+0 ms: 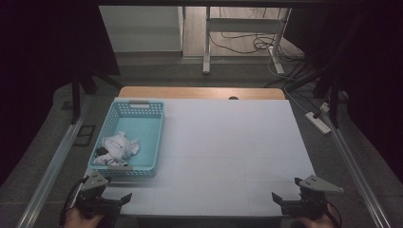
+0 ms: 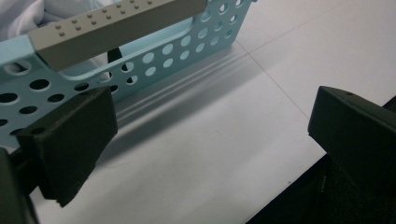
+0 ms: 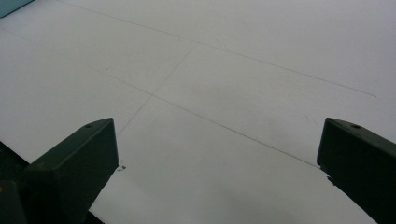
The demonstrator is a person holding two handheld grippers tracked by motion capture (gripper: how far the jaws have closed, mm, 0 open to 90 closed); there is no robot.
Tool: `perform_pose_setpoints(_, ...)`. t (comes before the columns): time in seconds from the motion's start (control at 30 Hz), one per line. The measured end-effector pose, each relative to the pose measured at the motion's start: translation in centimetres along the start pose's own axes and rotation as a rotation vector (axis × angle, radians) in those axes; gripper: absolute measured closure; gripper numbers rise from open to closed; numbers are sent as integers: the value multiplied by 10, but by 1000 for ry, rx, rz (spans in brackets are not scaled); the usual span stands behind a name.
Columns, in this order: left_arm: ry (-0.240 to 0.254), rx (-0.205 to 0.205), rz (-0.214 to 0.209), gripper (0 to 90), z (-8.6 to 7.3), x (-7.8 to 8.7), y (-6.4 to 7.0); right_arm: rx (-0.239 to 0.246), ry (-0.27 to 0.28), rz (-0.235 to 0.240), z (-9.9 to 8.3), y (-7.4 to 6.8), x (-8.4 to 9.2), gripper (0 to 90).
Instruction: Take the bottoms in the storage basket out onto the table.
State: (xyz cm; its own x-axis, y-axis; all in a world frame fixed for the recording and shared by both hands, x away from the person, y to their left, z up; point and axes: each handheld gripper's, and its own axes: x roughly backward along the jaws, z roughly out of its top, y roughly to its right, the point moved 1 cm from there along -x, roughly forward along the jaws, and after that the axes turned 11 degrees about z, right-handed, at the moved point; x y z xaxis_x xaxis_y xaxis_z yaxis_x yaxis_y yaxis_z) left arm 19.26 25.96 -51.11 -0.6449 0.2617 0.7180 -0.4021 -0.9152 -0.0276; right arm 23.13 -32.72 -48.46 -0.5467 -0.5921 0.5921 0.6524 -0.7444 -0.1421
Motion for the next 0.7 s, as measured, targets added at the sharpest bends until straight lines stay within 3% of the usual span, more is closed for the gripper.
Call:
perform_pose_setpoints(0.4,-14,20,-20,23,1,-2,-3,3,-17,10,0,0,-1,0)
perform_pose_setpoints(0.7,-13,-6,-6,0,2,-1,1,10,-29,15,1,0,-3,0)
